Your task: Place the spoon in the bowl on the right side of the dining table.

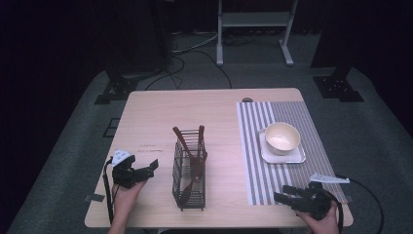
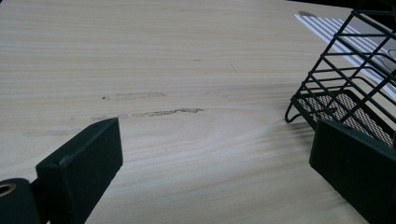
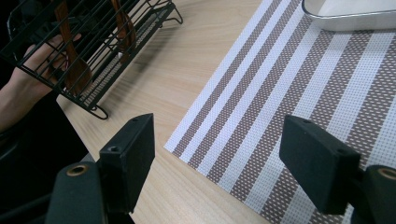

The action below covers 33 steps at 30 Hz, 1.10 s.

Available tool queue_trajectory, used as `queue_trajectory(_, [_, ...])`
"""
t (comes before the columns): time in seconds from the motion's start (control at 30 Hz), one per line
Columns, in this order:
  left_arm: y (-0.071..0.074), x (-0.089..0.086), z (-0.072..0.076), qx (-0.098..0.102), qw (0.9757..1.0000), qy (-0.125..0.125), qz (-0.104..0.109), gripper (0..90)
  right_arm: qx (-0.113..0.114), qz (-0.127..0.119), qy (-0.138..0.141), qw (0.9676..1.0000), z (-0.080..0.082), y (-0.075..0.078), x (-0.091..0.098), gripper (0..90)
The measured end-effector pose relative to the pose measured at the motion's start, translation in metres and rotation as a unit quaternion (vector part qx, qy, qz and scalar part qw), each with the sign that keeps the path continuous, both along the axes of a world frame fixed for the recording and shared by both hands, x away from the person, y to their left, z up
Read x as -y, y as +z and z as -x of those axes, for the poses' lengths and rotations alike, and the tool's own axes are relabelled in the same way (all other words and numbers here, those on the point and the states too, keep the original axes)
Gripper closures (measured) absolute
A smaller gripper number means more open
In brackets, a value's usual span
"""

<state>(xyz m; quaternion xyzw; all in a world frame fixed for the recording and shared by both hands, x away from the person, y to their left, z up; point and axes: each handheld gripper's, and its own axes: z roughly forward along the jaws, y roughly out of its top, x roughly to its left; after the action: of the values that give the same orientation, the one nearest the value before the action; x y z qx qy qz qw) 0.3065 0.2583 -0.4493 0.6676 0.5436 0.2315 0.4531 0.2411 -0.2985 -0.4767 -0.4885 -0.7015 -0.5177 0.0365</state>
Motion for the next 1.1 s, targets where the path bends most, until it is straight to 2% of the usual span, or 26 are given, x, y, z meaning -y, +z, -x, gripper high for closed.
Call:
queue_trajectory(0.23, [0.0,0.001,0.001,-0.001,1.0,-0.002,0.001,1.8,-0.005,-0.002,0.002,1.0,-0.002,-0.001,-0.001,25.5])
queue_trajectory(0.37, [0.0,0.0,0.002,0.0,1.0,-0.004,-0.001,1.7,-0.002,0.008,0.007,0.9999,-0.001,0.001,-0.005,25.5])
queue_trajectory(0.5, [0.001,0.0,0.002,0.001,1.0,-0.004,0.0,1.7,-0.003,0.007,0.011,0.9999,-0.001,0.002,-0.007,25.4])
queue_trajectory(0.67, [0.001,0.001,0.002,0.002,1.0,-0.006,0.002,1.8,0.0,0.014,0.017,0.9997,-0.002,0.007,-0.013,25.4])
queue_trajectory(1.1, [0.002,0.0,0.003,0.003,1.0,-0.005,0.001,1.8,0.01,0.034,0.057,0.9977,-0.013,0.028,-0.039,24.5])
